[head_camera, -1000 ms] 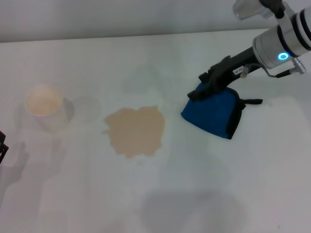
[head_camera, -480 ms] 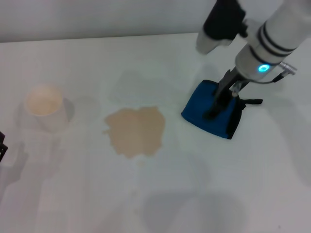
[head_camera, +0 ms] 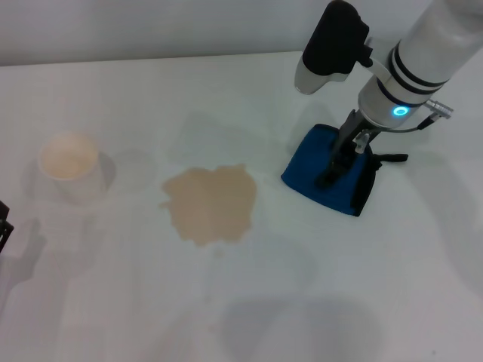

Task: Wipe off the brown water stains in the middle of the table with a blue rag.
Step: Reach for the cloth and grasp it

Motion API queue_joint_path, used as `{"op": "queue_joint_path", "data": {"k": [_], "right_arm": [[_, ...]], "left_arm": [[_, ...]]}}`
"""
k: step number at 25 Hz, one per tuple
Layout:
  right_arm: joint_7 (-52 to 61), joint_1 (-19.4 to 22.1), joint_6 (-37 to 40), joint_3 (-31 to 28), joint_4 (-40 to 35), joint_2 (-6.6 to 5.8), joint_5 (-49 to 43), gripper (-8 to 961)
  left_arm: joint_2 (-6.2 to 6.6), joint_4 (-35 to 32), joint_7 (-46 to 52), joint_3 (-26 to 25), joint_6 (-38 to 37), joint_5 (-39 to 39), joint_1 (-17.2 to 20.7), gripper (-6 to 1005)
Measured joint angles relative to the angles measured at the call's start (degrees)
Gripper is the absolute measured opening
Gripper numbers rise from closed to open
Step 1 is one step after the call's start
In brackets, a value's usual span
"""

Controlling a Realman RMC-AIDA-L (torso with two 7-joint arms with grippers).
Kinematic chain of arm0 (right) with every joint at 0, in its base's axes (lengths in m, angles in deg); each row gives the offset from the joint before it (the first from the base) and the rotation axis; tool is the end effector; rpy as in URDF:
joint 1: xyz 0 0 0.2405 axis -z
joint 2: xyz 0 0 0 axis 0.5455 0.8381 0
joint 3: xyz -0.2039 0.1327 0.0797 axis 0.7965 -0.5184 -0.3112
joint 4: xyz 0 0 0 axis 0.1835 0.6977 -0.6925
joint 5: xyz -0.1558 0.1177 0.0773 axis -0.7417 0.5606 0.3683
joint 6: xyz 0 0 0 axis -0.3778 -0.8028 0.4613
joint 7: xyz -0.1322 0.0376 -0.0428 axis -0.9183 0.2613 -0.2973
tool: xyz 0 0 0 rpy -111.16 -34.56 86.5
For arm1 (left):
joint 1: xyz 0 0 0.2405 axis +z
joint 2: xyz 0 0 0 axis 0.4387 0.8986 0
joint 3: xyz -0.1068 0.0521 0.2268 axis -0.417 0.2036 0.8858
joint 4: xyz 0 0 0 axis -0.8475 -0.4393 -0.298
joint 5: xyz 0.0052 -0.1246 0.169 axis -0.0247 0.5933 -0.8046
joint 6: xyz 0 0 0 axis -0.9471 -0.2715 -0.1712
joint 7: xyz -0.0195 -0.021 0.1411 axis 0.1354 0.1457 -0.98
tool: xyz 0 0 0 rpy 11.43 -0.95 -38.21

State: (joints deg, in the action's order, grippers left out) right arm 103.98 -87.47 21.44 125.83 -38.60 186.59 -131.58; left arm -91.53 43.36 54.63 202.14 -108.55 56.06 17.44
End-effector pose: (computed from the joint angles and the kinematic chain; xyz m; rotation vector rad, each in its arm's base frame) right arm 0.2208 0.4211 -0.0359 -2.6212 0.6362 -0.7360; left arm -0.3667 0.2119 -0.0361 -1.5741 -0.7950 -0.8157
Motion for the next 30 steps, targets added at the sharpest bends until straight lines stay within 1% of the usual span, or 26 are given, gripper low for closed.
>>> {"op": "queue_joint_path", "data": {"k": [8, 15, 20, 29, 30], "right_arm": [[0.1, -0.5, -0.4, 0.0, 0.9, 0.01, -1.4, 798], [0.1, -2.0, -0.7, 0.3, 3.6, 0.18, -1.8, 796], [0.1, -2.1, -0.4, 0.4, 3.6, 0.28, -1.8, 733], [0.1, -2.4, 0.2, 0.6, 3.6, 0.33, -2.1, 545], [0.1, -2.4, 0.2, 0.6, 3.6, 0.31, -2.1, 506]], "left_arm": [[0.00, 0.0, 0.0, -0.1, 0.0, 0.0, -0.3, 891], [0.00, 0.1, 1.4, -0.1, 0.1, 0.0, -0.3, 892], [0.00, 0.1, 1.6, -0.1, 0.1, 0.0, -0.2, 892], [0.00, 0.2, 1.7, -0.1, 0.1, 0.0, -0.2, 892], [0.00, 0.2, 1.7, -0.1, 0.1, 0.0, -0.2, 892]]}}
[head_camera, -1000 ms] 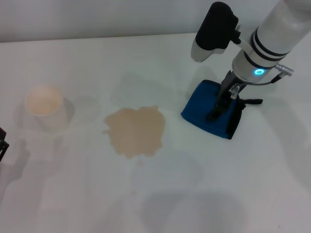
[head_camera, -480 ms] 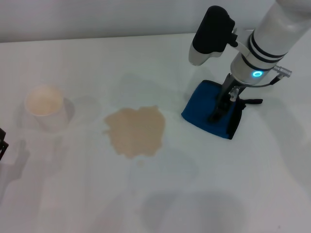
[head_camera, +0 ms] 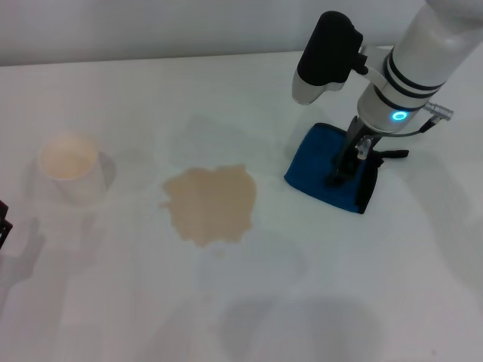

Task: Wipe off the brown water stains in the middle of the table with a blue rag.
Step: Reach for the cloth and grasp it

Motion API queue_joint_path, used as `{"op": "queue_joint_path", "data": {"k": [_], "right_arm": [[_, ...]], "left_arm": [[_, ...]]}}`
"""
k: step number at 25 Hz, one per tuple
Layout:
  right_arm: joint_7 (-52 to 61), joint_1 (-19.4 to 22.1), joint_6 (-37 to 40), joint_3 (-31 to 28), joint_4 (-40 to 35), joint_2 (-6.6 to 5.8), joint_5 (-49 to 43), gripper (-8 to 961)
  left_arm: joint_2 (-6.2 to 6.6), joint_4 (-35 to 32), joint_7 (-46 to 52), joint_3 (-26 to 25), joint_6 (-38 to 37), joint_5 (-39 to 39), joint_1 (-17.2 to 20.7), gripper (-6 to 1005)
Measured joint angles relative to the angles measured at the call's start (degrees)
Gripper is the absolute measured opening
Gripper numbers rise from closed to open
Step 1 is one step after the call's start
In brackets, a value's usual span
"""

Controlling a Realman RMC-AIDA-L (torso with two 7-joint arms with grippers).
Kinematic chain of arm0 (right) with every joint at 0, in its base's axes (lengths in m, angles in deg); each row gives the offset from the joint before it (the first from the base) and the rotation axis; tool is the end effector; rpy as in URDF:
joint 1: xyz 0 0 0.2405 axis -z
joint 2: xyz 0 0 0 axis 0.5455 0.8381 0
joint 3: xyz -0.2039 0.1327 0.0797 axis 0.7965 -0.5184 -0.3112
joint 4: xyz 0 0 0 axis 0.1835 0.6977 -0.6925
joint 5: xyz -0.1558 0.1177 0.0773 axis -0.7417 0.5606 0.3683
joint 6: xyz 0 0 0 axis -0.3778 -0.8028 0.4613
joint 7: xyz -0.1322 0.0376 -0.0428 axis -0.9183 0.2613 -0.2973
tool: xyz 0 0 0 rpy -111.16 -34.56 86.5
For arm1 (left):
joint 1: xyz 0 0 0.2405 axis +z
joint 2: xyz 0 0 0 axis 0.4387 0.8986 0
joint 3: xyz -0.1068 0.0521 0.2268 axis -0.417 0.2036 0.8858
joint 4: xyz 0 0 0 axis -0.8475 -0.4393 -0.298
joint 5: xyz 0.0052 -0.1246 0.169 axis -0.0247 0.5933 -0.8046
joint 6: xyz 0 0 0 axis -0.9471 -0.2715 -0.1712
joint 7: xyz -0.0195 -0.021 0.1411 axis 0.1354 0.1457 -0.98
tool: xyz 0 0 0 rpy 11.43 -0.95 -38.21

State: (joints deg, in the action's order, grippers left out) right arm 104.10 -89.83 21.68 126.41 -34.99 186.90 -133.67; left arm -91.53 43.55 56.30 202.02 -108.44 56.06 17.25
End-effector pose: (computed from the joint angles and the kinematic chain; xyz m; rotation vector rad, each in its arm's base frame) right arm 0.2223 0.4194 -0.0404 -2.6241 0.6195 -0.8258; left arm -0.3670 0.2132 -0.0355 -1.5661 -0.8170 -0.8342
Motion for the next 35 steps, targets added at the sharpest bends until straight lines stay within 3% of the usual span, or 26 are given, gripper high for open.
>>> {"op": "queue_joint_path", "data": {"k": [3, 15, 20, 35], "right_arm": [[0.0, 0.0, 0.0, 0.0, 0.1, -0.01, -0.4, 391], [0.0, -0.1, 0.5, 0.0, -0.1, -0.04, -0.8, 203], [0.0, -0.1, 0.6, 0.0, -0.3, -0.01, -0.9, 72], [0.0, 0.4, 0.3, 1.1, -0.7, 0.19, -1.0, 33]], "left_arm": [[0.00, 0.0, 0.0, 0.0, 0.0, 0.0, -0.1, 891], [0.00, 0.1, 0.0, 0.0, 0.0, 0.0, -0.1, 891], [0.00, 0.1, 0.0, 0.0, 0.0, 0.0, -0.1, 892], [0.00, 0.1, 0.0, 0.0, 0.0, 0.0, 0.0, 892]]}}
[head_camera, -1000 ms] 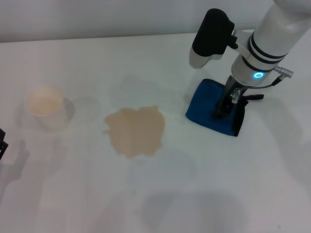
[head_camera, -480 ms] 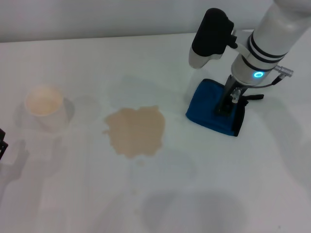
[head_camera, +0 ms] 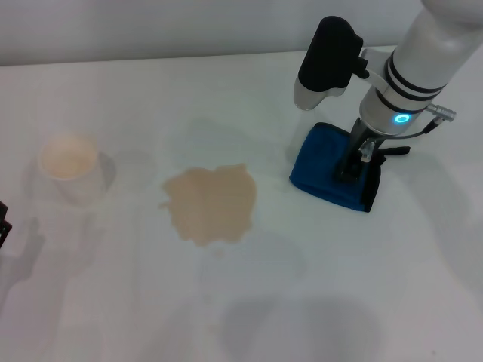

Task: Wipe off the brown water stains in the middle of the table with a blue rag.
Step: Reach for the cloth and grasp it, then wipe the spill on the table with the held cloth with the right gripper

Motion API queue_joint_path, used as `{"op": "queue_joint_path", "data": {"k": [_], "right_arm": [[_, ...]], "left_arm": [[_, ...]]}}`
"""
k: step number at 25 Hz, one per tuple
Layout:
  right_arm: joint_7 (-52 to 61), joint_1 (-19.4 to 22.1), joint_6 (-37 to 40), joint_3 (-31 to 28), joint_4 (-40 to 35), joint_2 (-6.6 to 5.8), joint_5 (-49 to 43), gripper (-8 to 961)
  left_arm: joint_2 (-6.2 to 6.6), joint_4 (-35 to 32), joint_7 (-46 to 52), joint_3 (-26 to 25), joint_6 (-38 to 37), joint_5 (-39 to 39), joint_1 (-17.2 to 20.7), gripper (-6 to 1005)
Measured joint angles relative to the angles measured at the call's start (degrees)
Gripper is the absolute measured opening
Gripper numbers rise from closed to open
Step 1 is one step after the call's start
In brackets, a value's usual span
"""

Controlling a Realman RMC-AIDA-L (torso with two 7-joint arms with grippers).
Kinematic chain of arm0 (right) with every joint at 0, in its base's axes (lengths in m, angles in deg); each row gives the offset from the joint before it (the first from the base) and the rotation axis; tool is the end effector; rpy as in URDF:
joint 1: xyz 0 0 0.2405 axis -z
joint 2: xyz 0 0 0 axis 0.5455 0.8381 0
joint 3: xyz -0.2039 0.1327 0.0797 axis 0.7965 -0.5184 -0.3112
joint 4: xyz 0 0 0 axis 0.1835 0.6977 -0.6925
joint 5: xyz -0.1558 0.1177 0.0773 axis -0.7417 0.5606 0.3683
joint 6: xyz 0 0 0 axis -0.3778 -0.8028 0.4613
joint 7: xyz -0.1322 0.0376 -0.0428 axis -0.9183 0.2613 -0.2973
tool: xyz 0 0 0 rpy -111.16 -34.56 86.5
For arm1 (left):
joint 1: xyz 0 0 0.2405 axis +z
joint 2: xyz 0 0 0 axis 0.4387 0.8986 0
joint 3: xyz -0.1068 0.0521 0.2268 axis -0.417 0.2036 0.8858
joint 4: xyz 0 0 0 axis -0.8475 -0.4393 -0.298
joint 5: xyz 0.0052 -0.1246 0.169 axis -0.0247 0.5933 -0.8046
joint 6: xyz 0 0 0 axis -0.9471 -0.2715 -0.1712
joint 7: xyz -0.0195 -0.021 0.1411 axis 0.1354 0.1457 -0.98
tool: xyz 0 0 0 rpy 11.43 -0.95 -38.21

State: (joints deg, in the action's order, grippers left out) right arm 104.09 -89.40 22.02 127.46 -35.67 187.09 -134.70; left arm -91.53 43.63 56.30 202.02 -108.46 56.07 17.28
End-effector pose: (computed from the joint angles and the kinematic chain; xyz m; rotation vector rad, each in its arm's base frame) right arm 0.2246 0.4174 -0.0405 -2.6210 0.5919 -0.8630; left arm -0.3674 0.2129 -0.0353 -1.5658 -0.8164 -0.8327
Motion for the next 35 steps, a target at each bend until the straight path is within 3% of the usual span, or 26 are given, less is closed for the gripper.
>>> {"op": "queue_joint_path", "data": {"k": [10, 20, 31, 34, 35], "right_arm": [[-0.2, 0.2, -0.3, 0.3, -0.7, 0.05, 0.0, 277], [-0.4, 0.6, -0.6, 0.4, -1.4, 0.08, 0.0, 654], [-0.3, 0.7, 0.2, 0.4, -1.1, 0.07, 0.2, 683], [-0.2, 0.7, 0.6, 0.4, -1.0, 0.09, 0.3, 677], [-0.2, 0.7, 0.7, 0.4, -1.0, 0.10, 0.3, 629]], "left_arm": [[0.07, 0.0, 0.0, 0.0, 0.0, 0.2, -0.1, 891], [0.09, 0.0, 0.0, 0.0, 0.0, 0.8, -0.2, 892], [0.09, 0.0, 0.0, 0.0, 0.0, 0.8, -0.7, 891], [0.09, 0.0, 0.0, 0.0, 0.0, 0.8, -0.8, 891], [0.09, 0.0, 0.0, 0.0, 0.0, 0.8, -0.8, 892]]}}
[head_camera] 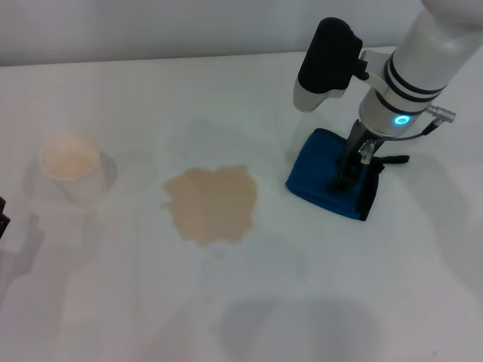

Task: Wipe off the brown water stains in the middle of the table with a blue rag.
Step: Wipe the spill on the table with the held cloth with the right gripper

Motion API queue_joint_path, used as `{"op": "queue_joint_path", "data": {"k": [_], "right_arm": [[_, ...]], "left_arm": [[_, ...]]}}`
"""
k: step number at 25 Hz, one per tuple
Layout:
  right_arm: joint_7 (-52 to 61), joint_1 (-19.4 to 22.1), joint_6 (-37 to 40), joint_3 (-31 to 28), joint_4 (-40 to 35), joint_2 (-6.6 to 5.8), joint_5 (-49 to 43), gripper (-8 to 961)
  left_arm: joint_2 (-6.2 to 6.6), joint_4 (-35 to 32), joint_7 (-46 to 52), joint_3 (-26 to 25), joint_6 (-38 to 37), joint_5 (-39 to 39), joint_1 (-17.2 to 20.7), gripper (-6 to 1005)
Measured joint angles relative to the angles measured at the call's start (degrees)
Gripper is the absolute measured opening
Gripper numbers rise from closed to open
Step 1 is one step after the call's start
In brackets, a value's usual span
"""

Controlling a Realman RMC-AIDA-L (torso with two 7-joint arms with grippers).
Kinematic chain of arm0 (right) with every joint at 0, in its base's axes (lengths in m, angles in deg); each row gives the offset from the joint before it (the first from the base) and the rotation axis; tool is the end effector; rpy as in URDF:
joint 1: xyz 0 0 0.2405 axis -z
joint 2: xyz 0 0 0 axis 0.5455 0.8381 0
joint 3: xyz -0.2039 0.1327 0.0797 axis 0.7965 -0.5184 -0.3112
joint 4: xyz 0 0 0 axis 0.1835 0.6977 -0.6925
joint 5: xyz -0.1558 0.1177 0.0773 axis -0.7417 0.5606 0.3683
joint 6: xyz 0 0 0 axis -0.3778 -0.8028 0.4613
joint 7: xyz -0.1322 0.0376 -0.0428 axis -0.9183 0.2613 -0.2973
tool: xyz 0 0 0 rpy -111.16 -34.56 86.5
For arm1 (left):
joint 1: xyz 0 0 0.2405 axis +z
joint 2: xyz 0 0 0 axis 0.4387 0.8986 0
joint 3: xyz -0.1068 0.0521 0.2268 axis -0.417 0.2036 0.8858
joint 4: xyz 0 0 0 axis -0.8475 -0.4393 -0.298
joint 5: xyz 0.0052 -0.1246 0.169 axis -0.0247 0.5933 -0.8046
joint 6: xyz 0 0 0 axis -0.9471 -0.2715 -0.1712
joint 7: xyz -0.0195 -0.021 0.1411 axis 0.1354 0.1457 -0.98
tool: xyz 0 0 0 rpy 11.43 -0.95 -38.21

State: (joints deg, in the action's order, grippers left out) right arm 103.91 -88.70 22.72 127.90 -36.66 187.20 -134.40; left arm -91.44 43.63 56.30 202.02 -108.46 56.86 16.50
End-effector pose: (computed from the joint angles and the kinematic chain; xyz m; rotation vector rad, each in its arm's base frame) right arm 0.2253 0.4146 -0.0412 -2.6313 0.5903 -0.8655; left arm -0.3661 0.2183 -0.0332 -1.5587 -0.8080 -0.8400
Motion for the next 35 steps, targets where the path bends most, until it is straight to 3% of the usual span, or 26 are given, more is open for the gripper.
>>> {"op": "queue_joint_path", "data": {"k": [3, 10, 24, 35], "right_arm": [[0.0, 0.0, 0.7, 0.0, 0.1, 0.01, 0.1, 483], [0.0, 0.2, 1.0, 0.0, 0.2, 0.02, -0.1, 244], [-0.4, 1.0, 2.8, 1.7, -2.1, 0.62, 3.1, 95], [-0.7, 5.3, 2.4, 17.4, -9.4, 0.69, 20.2, 70]], "left_arm": [[0.03, 0.0, 0.0, 0.0, 0.0, 0.0, -0.1, 892], [0.09, 0.1, 0.0, 0.0, 0.0, 0.0, -0.1, 892], [0.09, 1.8, 2.3, 0.2, 0.0, 0.0, 0.2, 891], [0.09, 2.0, 2.3, 0.1, 0.0, 0.0, 0.2, 891]]}}
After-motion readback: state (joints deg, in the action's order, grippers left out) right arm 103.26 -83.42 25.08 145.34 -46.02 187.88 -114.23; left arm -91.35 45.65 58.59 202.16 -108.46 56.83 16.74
